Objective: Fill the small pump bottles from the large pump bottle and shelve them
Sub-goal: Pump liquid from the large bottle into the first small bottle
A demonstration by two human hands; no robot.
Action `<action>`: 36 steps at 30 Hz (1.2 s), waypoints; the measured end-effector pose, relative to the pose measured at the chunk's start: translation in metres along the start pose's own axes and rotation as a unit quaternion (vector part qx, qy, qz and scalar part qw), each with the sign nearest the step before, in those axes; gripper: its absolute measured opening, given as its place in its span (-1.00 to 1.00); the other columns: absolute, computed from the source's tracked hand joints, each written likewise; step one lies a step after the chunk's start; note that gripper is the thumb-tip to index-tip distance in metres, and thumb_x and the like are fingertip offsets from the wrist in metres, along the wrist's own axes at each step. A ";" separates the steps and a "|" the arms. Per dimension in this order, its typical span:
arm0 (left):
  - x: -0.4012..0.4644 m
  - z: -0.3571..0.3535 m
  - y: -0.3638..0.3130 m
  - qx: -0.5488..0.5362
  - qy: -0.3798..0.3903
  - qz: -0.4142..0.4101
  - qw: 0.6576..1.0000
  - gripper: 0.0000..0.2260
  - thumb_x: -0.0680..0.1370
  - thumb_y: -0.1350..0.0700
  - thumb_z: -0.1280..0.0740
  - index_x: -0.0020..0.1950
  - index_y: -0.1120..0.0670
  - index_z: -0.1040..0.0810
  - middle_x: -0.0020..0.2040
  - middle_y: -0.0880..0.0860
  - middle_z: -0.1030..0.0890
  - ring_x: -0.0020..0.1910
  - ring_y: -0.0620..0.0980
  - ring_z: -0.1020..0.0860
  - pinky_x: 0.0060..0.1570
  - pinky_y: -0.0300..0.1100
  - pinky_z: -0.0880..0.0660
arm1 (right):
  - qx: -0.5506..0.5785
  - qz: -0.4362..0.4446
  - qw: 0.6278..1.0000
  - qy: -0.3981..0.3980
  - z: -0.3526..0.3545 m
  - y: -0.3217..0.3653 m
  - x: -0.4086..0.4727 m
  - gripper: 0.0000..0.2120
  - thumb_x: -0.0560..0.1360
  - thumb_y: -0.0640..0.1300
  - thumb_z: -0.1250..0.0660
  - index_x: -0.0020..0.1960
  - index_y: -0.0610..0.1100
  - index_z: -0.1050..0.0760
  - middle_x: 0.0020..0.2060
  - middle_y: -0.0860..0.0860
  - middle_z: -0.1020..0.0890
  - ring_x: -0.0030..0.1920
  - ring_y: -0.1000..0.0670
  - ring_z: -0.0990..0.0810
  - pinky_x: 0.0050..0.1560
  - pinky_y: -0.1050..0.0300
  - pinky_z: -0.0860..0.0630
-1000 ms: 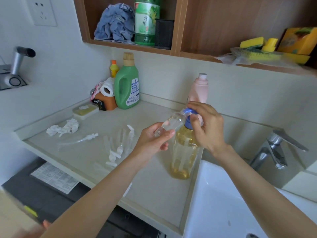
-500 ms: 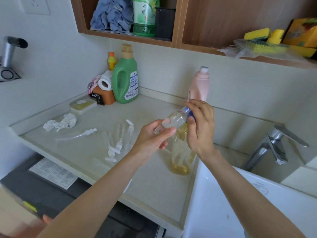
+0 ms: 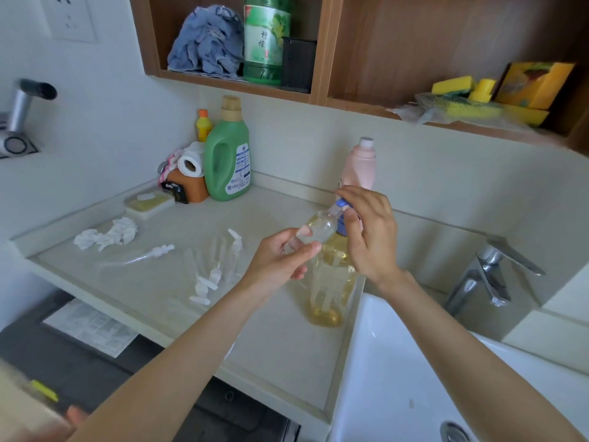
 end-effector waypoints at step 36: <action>-0.009 -0.009 -0.002 -0.034 -0.053 -0.066 0.996 -0.81 0.49 0.13 -0.41 0.07 0.14 -0.56 -0.27 0.09 -0.46 -0.45 -0.11 -0.46 -0.41 -0.29 -0.44 | 0.037 -0.006 0.999 -0.034 -0.007 -0.003 -0.008 -0.63 0.57 -0.11 -0.10 0.18 -0.24 -0.58 0.15 -0.10 -0.61 0.23 -0.11 -0.48 0.33 0.22 -0.28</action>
Point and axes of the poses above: each hand's wrist, its own x-axis towards the middle knuckle, its own z-axis out of the back of the hand, y = z × x, the point moved 2 cm from there along x, towards the middle knuckle
